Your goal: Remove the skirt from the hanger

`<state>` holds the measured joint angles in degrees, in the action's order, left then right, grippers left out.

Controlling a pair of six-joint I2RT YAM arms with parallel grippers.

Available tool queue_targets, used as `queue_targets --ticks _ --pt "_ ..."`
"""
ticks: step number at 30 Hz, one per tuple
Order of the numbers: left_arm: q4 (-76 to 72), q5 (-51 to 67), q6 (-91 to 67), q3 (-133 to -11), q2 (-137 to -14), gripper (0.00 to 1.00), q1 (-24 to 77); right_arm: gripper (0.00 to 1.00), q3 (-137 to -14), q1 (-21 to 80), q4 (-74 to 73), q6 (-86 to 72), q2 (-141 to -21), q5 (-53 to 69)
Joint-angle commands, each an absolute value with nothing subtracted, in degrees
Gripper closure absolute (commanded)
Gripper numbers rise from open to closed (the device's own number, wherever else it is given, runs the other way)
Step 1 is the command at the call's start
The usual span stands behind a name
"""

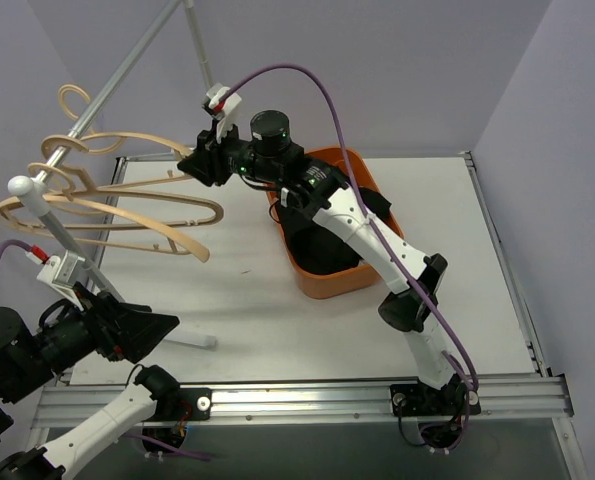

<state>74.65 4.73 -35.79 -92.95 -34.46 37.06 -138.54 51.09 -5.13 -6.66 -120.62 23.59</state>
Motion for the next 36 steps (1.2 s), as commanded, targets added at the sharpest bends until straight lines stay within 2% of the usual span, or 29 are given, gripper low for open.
queue_targets --ticks 1,12,36 --pt "73.0 6.1 -35.9 -92.2 -34.6 0.06 37.0 1.0 -139.8 51.7 -2.1 -4.7 -115.1 21.9" --pt "70.4 8.0 -34.4 -90.7 -35.9 0.06 36.9 1.0 -142.9 52.4 -5.2 -0.7 -115.0 17.2" --pt "68.6 10.4 -36.5 -88.2 -34.9 0.06 37.0 1.0 -122.5 53.9 -4.7 -0.7 -101.6 8.4"
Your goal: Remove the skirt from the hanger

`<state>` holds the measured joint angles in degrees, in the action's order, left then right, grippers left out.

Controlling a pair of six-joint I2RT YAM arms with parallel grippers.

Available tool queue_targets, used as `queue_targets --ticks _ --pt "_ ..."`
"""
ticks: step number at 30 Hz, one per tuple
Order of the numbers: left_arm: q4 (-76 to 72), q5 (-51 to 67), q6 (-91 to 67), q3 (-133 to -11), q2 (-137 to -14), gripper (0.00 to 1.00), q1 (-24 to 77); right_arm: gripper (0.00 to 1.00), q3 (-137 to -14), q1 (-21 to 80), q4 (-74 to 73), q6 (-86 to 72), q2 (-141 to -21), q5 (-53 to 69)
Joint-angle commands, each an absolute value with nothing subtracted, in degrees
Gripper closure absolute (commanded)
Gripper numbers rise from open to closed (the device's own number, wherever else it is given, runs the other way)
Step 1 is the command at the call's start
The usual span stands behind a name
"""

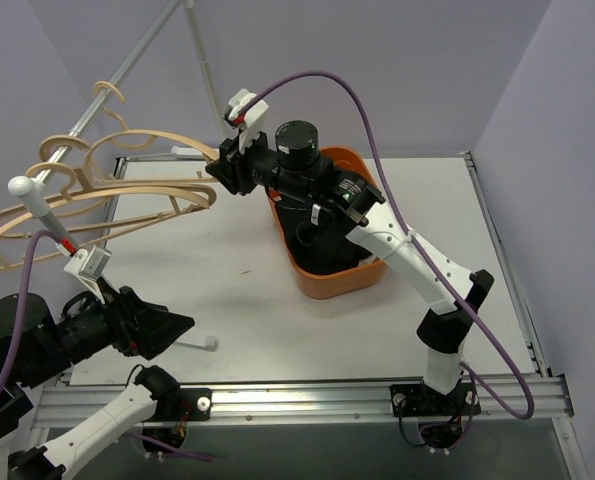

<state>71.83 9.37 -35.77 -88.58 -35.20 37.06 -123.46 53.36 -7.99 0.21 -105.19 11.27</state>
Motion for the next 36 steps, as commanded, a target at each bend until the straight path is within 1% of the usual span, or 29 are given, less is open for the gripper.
queue_targets --ticks 1,3,4,6,7,9,10,12,13,14,15,18,21,22,25,26,28,29,30,32,33,36 --pt "68.4 10.7 -36.6 -88.1 -34.8 0.06 37.0 0.99 -121.4 54.0 -5.6 -2.0 -101.3 7.0" --pt "68.1 11.2 -37.2 -87.4 -34.4 0.06 36.9 0.91 -119.5 54.0 -5.9 -2.7 -100.2 6.0" --pt "68.0 11.2 -37.4 -87.1 -34.2 0.06 37.0 0.77 -118.6 54.0 -5.9 -3.2 -99.8 5.1" --pt "67.9 11.3 -38.1 -86.4 -33.4 0.06 37.0 0.59 -116.6 54.2 -6.2 -4.7 -98.9 4.1" --pt "67.9 11.3 -38.3 -86.1 -33.2 0.06 37.0 0.47 -116.4 54.3 -7.3 -5.2 -98.6 3.3" --pt "67.7 11.3 -38.8 -85.4 -32.4 0.06 37.0 0.35 -115.4 54.8 -8.6 -6.3 -97.6 -0.4" --pt "67.7 11.2 -39.0 -85.3 -32.2 0.06 37.0 0.25 -115.1 55.5 -10.3 -6.9 -97.0 -3.2" --pt "67.7 10.8 -39.9 -84.8 -31.9 0.06 36.9 0.14 -113.6 56.1 -12.6 -8.4 -95.4 -10.0" --pt "67.7 10.5 -40.1 -84.6 -31.9 0.06 36.9 0.03 -113.0 56.3 -15.3 -9.0 -94.6 -12.2" --pt "67.8 10.1 -40.7 -84.6 -32.0 0.06 37.0 0.0 -112.5 56.5 -17.0 -9.8 -93.9 -14.7" --pt "67.7 9.8 -41.2 -84.5 -32.0 0.06 37.0 0.0 -111.8 56.5 -18.8 -11.5 -92.4 -18.9" --pt "67.3 9.4 -44.0 -84.1 -32.1 0.06 36.9 0.0 -111.5 56.6 -28.5 -16.7 -88.4 -26.2" --pt "65.6 10.2 -46.7 -82.0 -31.9 0.06 37.0 0.0 -105.8 56.6 -38.5 -29.2 -82.3 -30.4" --pt "65.1 10.3 -47.4 -81.7 -32.0 0.06 36.9 0.0 -101.4 56.6 -43.8 -36.7 -80.6 -30.2" --pt "65.0 10.5 -50.2 -80.5 -32.9 0.06 37.0 0.0 -92.6 56.8 -50.9 -46.7 -73.4 -26.6" --pt "64.9 10.5 -51.9 -79.6 -32.9 0.06 37.0 0.0 -86.3 57.0 -51.8 -52.4 -71.6 -25.2" --pt "63.0 10.8 -53.6 -77.9 -32.5 0.06 37.0 0.0 -80.3 57.8 -52.7 -57.6 -65.7 -21.2" --pt "62.3 10.9 -55.2 -76.8 -31.6 0.06 37.0 0.0 -74.4 58.4 -52.1 -61.3 -63.6 -19.7" --pt "60.9 10.7 -56.1 -74.8 -31.1 0.06 36.9 0.0 -71.7 59.3 -51.5 -62.9 -59.1 -18.3" --pt "59.8 10.3 -59.5 -72.4 -28.9 0.06 36.9 0.0 -66.1 60.2 -50.0 -66.7 -54.9 -15.7" --pt "58.5 10.1 -60.6 -69.8 -27.9 0.06 36.9 0.0 -64.6 60.5 -49.2 -67.3 -50.6 -14.9" --pt "56.3 9.9 -66.1 -64.5 -23.4 0.06 37.0 0.0 -62.4 60.7 -47.6 -67.4 -43.4 -13.8"
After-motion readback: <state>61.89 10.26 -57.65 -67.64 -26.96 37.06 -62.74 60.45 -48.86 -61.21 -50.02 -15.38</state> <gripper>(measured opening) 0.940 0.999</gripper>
